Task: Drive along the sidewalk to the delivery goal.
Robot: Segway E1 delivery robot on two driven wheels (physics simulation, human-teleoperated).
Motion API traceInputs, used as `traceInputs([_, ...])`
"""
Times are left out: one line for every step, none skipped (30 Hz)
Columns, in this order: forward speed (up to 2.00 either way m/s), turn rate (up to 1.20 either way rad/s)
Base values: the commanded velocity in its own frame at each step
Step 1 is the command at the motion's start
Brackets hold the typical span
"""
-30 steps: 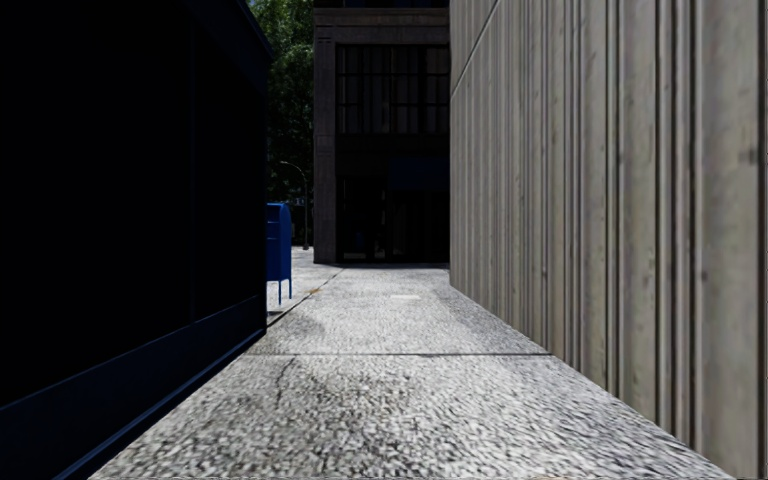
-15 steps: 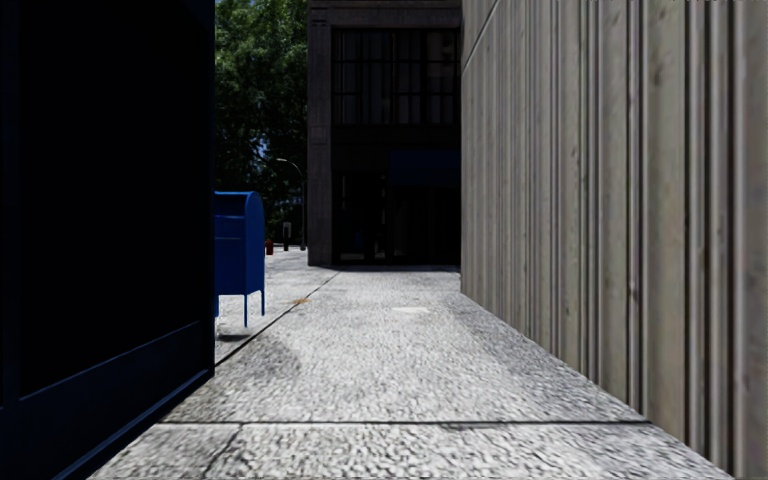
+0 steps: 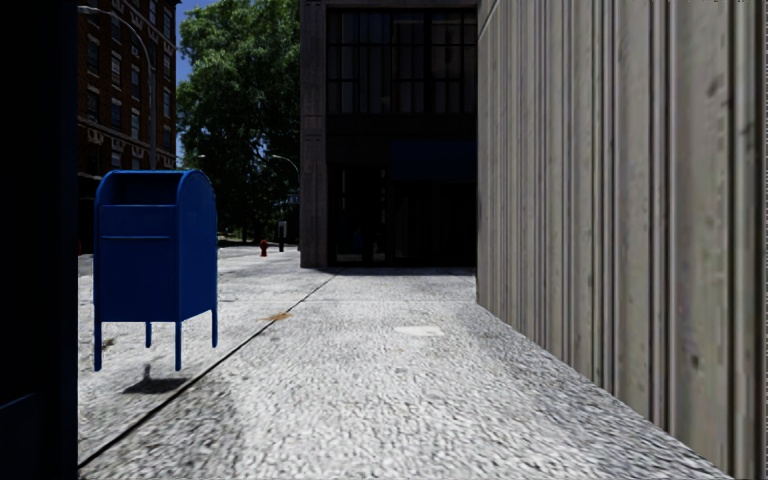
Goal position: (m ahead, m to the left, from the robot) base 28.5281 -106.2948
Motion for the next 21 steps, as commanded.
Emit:
traceInputs([2.00,0.00])
traceInputs([2.00,0.00])
traceInputs([2.00,0.00])
traceInputs([2.00,0.00])
traceInputs([2.00,0.00])
traceInputs([2.00,0.00])
traceInputs([2.00,0.00])
traceInputs([2.00,0.00])
traceInputs([2.00,0.00])
traceInputs([2.00,0.00])
traceInputs([2.00,0.00])
traceInputs([2.00,0.00])
traceInputs([2.00,0.00])
traceInputs([2.00,0.00])
traceInputs([2.00,0.00])
traceInputs([2.00,0.00])
traceInputs([2.00,0.00])
traceInputs([2.00,0.00])
traceInputs([2.00,0.00])
traceInputs([2.00,0.00])
traceInputs([2.00,0.00])
